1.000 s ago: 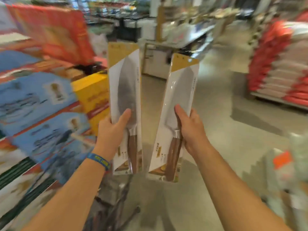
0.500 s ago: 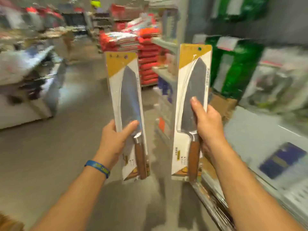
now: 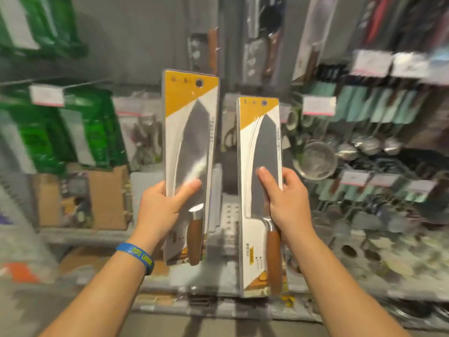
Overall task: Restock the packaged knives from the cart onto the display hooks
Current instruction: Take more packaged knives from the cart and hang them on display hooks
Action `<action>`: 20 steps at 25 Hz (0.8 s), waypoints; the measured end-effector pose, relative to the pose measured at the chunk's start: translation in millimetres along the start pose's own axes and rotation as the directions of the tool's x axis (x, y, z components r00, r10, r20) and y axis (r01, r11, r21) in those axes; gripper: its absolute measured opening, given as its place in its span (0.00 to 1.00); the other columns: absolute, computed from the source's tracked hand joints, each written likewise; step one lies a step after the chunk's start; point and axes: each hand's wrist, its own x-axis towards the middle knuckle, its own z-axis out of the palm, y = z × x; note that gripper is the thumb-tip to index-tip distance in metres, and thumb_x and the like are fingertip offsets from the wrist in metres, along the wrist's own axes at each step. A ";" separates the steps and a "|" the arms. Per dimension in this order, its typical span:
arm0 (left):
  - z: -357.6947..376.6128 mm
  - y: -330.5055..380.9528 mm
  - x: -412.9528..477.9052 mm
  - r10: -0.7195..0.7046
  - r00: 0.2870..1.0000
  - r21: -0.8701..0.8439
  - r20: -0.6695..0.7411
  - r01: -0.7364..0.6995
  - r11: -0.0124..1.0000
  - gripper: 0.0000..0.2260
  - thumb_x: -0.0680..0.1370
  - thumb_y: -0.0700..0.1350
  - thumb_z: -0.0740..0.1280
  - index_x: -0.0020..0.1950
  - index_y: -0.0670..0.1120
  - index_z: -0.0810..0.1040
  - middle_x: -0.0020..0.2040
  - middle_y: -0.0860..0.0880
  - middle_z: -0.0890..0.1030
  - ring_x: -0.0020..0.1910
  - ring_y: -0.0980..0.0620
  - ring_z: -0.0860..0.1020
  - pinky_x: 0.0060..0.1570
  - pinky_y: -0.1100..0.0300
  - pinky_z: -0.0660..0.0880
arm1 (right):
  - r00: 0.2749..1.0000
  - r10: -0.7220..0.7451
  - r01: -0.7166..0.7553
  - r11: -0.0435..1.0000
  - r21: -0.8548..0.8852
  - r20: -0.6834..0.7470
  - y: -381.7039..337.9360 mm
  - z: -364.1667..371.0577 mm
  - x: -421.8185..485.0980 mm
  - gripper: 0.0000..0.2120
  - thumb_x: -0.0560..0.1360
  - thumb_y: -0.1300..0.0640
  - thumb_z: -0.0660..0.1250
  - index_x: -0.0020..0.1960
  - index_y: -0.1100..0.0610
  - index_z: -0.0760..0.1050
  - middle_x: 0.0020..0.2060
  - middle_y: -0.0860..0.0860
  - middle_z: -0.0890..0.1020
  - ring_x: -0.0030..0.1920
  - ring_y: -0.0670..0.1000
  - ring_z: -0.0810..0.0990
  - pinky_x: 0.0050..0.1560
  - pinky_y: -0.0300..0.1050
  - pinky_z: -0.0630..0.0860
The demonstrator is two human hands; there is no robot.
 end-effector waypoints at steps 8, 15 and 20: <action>127.5 133.7 109.4 0.193 0.981 -0.074 0.024 -0.191 0.979 0.36 0.60 0.77 0.70 0.36 0.42 0.76 0.30 0.44 0.77 0.31 0.52 0.72 0.34 0.54 0.73 | 0.929 -0.325 0.291 0.938 -0.190 -0.180 -104.7 -79.9 131.6 0.10 0.76 0.36 0.71 0.49 0.41 0.77 0.44 0.30 0.83 0.42 0.36 0.83 0.35 0.29 0.74; 202.0 205.8 180.5 0.390 0.920 0.025 -0.041 -0.390 0.921 0.34 0.66 0.75 0.66 0.39 0.42 0.83 0.37 0.46 0.84 0.35 0.52 0.80 0.42 0.53 0.78 | 0.890 -0.378 0.335 0.921 -0.200 -0.253 -150.1 -133.0 256.4 0.15 0.75 0.33 0.68 0.46 0.45 0.76 0.39 0.41 0.83 0.39 0.42 0.82 0.35 0.43 0.73; 240.6 196.4 201.7 0.357 0.932 0.059 -0.057 -0.354 0.933 0.30 0.66 0.75 0.65 0.29 0.47 0.78 0.28 0.52 0.80 0.28 0.55 0.76 0.33 0.57 0.72 | 0.896 -0.369 0.295 0.910 -0.290 -0.245 -119.9 -168.0 306.3 0.18 0.74 0.31 0.67 0.48 0.46 0.76 0.36 0.40 0.83 0.36 0.41 0.82 0.34 0.45 0.73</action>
